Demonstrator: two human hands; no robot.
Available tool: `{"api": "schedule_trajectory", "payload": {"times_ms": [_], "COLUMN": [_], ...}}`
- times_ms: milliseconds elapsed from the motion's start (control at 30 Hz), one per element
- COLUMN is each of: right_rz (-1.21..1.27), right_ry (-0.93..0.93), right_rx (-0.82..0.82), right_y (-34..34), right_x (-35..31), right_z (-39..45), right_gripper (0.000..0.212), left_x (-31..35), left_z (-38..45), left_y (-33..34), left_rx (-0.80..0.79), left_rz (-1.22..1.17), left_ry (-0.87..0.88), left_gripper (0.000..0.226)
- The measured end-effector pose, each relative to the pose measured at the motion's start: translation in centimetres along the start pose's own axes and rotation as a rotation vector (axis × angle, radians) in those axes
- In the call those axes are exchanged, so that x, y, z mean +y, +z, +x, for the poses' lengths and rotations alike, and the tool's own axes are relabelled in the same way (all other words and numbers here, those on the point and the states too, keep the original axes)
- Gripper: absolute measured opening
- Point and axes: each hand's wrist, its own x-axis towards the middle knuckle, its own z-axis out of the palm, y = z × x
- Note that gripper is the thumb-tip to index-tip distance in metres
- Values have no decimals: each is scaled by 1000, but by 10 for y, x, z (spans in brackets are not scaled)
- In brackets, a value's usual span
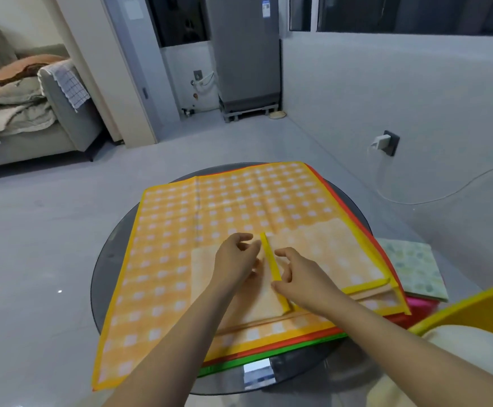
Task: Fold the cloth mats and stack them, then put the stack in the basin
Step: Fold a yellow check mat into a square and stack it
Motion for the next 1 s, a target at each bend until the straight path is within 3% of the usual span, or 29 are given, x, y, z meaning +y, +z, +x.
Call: {"api": "schedule_trajectory", "payload": {"times_ms": [133, 233, 300, 467, 633, 833, 1000], "right_rz": [-48, -71, -88, -143, -93, -196, -206], "right_ry": [-42, -61, -70, -88, -57, -121, -137], "right_rx": [-2, -1, -1, 71, 252, 300, 290], "right_y": [4, 5, 6, -7, -20, -27, -28], "right_x": [-1, -1, 1, 15, 32, 39, 41], "right_z": [-2, -3, -2, 12, 35, 38, 37], "right_gripper": [67, 67, 67, 66, 56, 39, 32], "left_x": [-14, -24, -28, -25, -17, -20, -21], "left_z": [16, 21, 19, 3, -23, -36, -40], "left_y": [-17, -22, -24, -28, -22, -9, -5], "left_rx": [102, -24, -58, 30, 11, 4, -145], "left_rz": [506, 706, 727, 764, 804, 811, 775], "left_ry": [296, 363, 376, 359, 318, 388, 400], "left_gripper": [29, 31, 30, 36, 45, 45, 65]}}
